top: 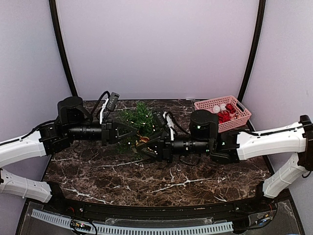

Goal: Decorate the small christmas tree
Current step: Pass from the right arm to the left

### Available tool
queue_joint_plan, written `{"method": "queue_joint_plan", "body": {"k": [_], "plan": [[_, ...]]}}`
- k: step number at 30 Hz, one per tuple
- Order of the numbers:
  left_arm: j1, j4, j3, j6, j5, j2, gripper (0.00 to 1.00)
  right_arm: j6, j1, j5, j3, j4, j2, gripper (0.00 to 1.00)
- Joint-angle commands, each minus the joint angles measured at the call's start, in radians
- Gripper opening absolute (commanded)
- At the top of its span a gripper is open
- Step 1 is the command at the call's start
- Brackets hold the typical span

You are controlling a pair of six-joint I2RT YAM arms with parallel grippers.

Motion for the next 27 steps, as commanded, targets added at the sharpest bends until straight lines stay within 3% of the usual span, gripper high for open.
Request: {"method": "queue_joint_plan", "body": {"k": [1,11,18,22,27], "plan": [[-0.002,0.142,-0.064,-0.082,-0.090,-0.035,0.00,0.056,-0.006,0.056,-0.040,0.113,-0.003,0.35],[-0.002,0.180,-0.175,-0.154,-0.214,-0.088,0.00,0.158,-0.006,0.092,-0.091,0.269,0.072,0.35],[-0.002,0.140,-0.182,-0.149,-0.206,-0.083,0.00,0.174,-0.007,0.090,-0.079,0.279,0.117,0.35],[-0.001,0.077,-0.139,-0.113,-0.144,-0.089,0.29,0.118,-0.006,0.087,-0.058,0.201,0.114,0.35],[-0.001,-0.038,-0.054,-0.028,-0.010,-0.040,0.48,0.007,0.015,0.068,-0.025,0.088,0.100,0.35]]}}
